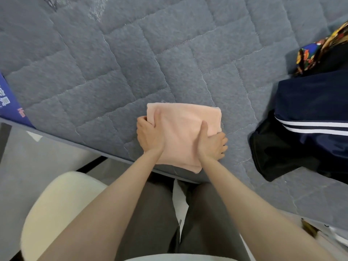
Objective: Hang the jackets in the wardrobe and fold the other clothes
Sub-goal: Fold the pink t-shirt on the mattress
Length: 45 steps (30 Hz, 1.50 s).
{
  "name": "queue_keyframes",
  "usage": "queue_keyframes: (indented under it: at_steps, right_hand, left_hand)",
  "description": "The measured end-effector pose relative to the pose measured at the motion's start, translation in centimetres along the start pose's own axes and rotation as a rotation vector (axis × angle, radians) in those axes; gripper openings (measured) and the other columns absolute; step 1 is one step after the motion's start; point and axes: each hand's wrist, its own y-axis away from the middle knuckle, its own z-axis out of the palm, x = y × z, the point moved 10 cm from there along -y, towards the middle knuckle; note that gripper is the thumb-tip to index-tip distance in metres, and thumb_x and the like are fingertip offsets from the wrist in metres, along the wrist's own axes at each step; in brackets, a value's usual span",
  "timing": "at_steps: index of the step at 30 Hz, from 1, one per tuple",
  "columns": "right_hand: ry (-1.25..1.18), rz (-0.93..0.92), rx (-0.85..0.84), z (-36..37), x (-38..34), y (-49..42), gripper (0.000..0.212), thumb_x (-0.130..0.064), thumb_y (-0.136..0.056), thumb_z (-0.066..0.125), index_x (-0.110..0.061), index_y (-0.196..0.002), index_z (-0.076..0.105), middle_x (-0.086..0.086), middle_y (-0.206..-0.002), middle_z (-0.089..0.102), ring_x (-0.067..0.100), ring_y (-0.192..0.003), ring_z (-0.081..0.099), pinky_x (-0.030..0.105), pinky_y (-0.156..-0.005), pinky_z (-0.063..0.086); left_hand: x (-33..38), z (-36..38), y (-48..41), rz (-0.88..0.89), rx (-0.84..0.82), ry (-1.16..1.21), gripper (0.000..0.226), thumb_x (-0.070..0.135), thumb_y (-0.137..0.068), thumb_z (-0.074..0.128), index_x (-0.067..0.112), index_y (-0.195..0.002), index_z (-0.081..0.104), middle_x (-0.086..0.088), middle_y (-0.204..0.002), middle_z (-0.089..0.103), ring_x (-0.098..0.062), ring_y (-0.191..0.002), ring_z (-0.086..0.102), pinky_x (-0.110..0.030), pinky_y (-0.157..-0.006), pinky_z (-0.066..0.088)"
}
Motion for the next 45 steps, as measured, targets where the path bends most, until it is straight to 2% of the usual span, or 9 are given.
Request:
queue_keyframes:
  at_steps: [4, 8, 14, 20, 23, 28, 33, 40, 45]
  right_hand:
    - [0.011, -0.246, 0.01, 0.4, -0.3, 0.0, 0.058, -0.056, -0.092, 0.046, -0.002, -0.112, 0.047, 0.013, -0.12, 0.052, 0.034, -0.111, 0.048, 0.043, -0.093, 0.038]
    - [-0.05, -0.393, -0.201, 0.4, -1.0, -0.2, 0.04, -0.049, -0.097, 0.042, -0.009, -0.099, 0.038, 0.002, -0.093, 0.055, 0.027, -0.087, 0.054, 0.036, -0.071, 0.04]
    - [-0.062, -0.666, -0.31, -4.3, -3.4, 2.2, 0.028, -0.041, -0.097, 0.049, -0.016, -0.092, 0.037, -0.011, -0.076, 0.048, 0.0, -0.066, 0.045, 0.008, -0.051, 0.033]
    - [-0.006, -0.901, -0.421, -11.5, -5.9, 7.6, 0.026, -0.042, -0.094, 0.055, -0.022, -0.091, 0.039, -0.016, -0.074, 0.048, -0.012, -0.063, 0.05, 0.004, -0.053, 0.033]
    - [0.017, -0.997, -0.502, -14.3, -6.3, 11.3, 0.024, -0.042, -0.093, 0.057, -0.03, -0.084, 0.038, -0.017, -0.071, 0.046, -0.018, -0.06, 0.047, 0.004, -0.054, 0.035]
    - [0.11, -1.149, -0.646, -16.4, -5.6, 18.6, 0.022, -0.042, -0.092, 0.057, -0.024, -0.093, 0.044, -0.018, -0.077, 0.05, -0.018, -0.067, 0.05, 0.004, -0.056, 0.037]
    - [0.194, -1.26, -0.795, -15.8, -2.9, 25.5, 0.028, -0.042, -0.092, 0.057, -0.018, -0.101, 0.048, -0.019, -0.08, 0.051, -0.009, -0.068, 0.05, 0.018, -0.061, 0.036]
    - [0.306, -1.471, -1.052, -14.4, 5.1, 37.0, 0.023, -0.038, -0.092, 0.06, -0.021, -0.1, 0.047, -0.02, -0.079, 0.053, -0.016, -0.067, 0.052, 0.005, -0.057, 0.038]
    - [0.432, -1.642, -1.24, -15.0, 14.3, 44.4, 0.023, -0.033, -0.093, 0.06, -0.015, -0.097, 0.045, -0.015, -0.081, 0.055, -0.017, -0.066, 0.052, 0.004, -0.056, 0.038]
  left_hand:
    - [-0.2, -0.1, 0.0, 0.062, 0.022, -0.071, 0.047, 0.066, -0.091, 0.032, 0.019, -0.091, 0.04, 0.012, -0.076, 0.048, -0.014, -0.07, 0.047, -0.032, -0.065, 0.031]
    - [0.4, -0.7, 0.8, 0.092, -0.015, -0.124, 0.042, 0.061, -0.095, 0.027, 0.021, -0.09, 0.037, 0.01, -0.071, 0.046, -0.016, -0.069, 0.044, -0.032, -0.067, 0.03]
    - [-0.5, -3.3, 5.2, 0.061, -0.088, 0.139, 0.04, 0.061, -0.094, 0.033, 0.022, -0.096, 0.041, 0.007, -0.087, 0.056, -0.017, -0.081, 0.054, -0.033, -0.067, 0.039]
    - [-1.1, -9.1, 14.4, -0.002, 0.008, 0.43, 0.037, 0.059, -0.093, 0.04, 0.028, -0.114, 0.042, 0.015, -0.101, 0.055, -0.015, -0.098, 0.056, -0.036, -0.084, 0.046]
    - [-2.1, -12.4, 19.3, -0.049, 0.09, 0.527, 0.041, 0.057, -0.095, 0.04, 0.025, -0.121, 0.042, 0.01, -0.108, 0.056, -0.015, -0.099, 0.056, -0.033, -0.08, 0.045]
    - [-5.8, -17.4, 26.8, -0.125, 0.233, 0.664, 0.038, 0.052, -0.098, 0.035, 0.022, -0.12, 0.042, 0.01, -0.105, 0.054, -0.009, -0.093, 0.054, -0.026, -0.072, 0.042]
    - [-11.2, -20.9, 33.7, -0.208, 0.385, 0.8, 0.032, 0.049, -0.1, 0.032, 0.02, -0.112, 0.038, 0.01, -0.095, 0.05, 0.001, -0.083, 0.051, -0.018, -0.064, 0.04]
    - [-22.1, -24.4, 46.2, -0.383, 0.709, 0.946, 0.032, 0.051, -0.097, 0.038, 0.022, -0.111, 0.036, 0.013, -0.092, 0.052, -0.002, -0.082, 0.052, -0.024, -0.071, 0.044]
    - [-29.9, -23.9, 58.1, -0.494, 0.964, 1.039, 0.034, 0.047, -0.097, 0.042, 0.019, -0.118, 0.038, 0.004, -0.106, 0.053, -0.01, -0.091, 0.054, -0.028, -0.076, 0.045]
